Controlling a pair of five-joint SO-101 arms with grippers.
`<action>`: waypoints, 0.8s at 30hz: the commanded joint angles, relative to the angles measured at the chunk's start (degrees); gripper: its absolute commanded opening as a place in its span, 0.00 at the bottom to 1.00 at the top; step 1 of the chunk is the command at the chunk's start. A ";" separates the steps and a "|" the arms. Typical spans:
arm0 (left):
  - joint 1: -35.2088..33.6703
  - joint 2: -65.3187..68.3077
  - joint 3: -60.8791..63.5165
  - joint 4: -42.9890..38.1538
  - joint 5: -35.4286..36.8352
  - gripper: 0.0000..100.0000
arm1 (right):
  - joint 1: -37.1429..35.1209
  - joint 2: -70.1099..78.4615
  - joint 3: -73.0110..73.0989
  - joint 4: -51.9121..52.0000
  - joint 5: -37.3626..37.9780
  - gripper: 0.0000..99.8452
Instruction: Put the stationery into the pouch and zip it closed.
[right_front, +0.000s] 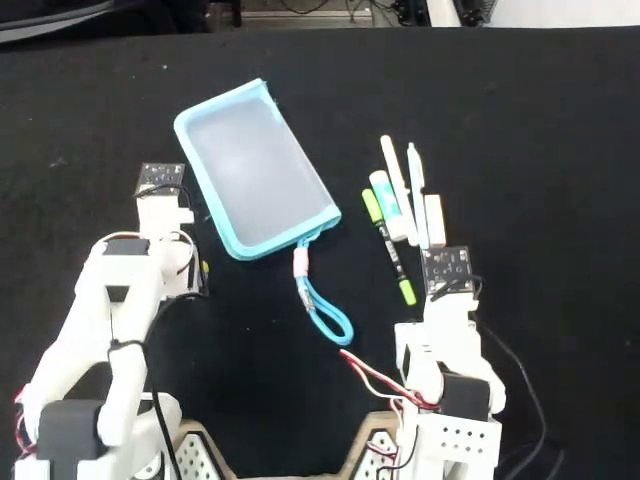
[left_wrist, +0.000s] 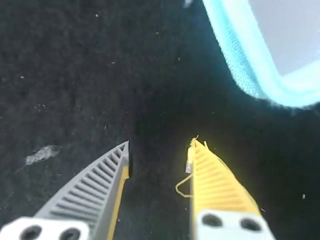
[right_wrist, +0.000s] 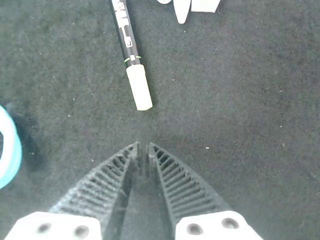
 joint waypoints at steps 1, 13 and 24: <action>0.66 1.23 -0.04 -1.85 0.53 0.19 | 0.53 -5.49 0.22 -0.18 -0.35 0.02; 0.75 0.88 3.03 -4.66 0.53 0.19 | 0.53 -5.49 0.22 -0.18 -0.35 0.02; 0.84 1.23 3.03 -4.66 0.53 0.19 | 0.53 -5.49 0.22 -0.18 -0.35 0.02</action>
